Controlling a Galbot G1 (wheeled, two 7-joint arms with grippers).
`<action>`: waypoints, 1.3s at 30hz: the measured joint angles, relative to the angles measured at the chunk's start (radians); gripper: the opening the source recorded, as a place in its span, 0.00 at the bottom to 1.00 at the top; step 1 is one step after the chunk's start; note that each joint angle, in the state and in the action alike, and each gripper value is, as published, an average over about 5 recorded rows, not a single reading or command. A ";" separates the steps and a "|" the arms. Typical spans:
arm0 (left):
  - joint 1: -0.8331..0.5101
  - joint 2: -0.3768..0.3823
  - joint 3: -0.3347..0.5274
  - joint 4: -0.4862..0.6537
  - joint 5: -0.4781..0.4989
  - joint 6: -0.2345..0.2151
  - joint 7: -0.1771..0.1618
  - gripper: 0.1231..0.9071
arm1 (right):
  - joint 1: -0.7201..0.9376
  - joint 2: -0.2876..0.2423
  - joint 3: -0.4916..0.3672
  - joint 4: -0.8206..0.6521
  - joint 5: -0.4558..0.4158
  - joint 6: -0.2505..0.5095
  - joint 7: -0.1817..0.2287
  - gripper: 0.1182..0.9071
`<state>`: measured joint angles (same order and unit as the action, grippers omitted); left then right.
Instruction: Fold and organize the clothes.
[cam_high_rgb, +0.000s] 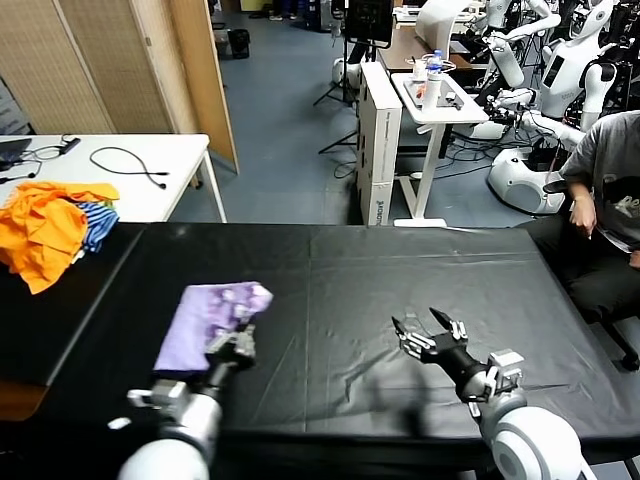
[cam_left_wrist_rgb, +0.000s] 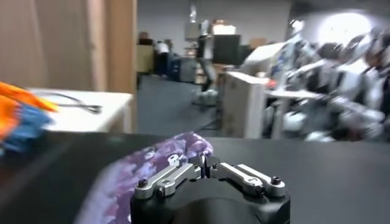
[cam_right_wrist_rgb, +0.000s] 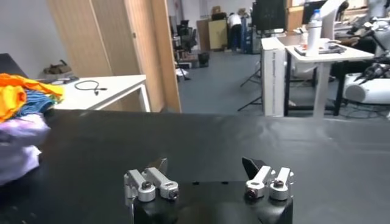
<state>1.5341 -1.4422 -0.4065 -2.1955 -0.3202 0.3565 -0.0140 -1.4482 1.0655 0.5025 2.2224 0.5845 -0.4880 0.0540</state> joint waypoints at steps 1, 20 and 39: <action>-0.003 -0.012 0.023 0.016 0.009 -0.001 0.000 0.06 | -0.002 0.001 0.001 0.001 0.002 -0.002 0.000 1.00; -0.009 0.024 0.038 -0.014 0.125 -0.118 0.047 0.99 | 0.099 -0.003 -0.174 -0.050 0.403 -0.151 0.122 1.00; 0.065 0.047 -0.143 -0.062 0.228 -0.167 0.006 1.00 | 0.285 0.109 -0.441 -0.242 0.424 -0.159 0.122 0.37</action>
<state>1.5996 -1.3953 -0.5495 -2.2570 -0.0922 0.1897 -0.0084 -1.1633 1.1747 0.0615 1.9803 1.0087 -0.6474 0.1757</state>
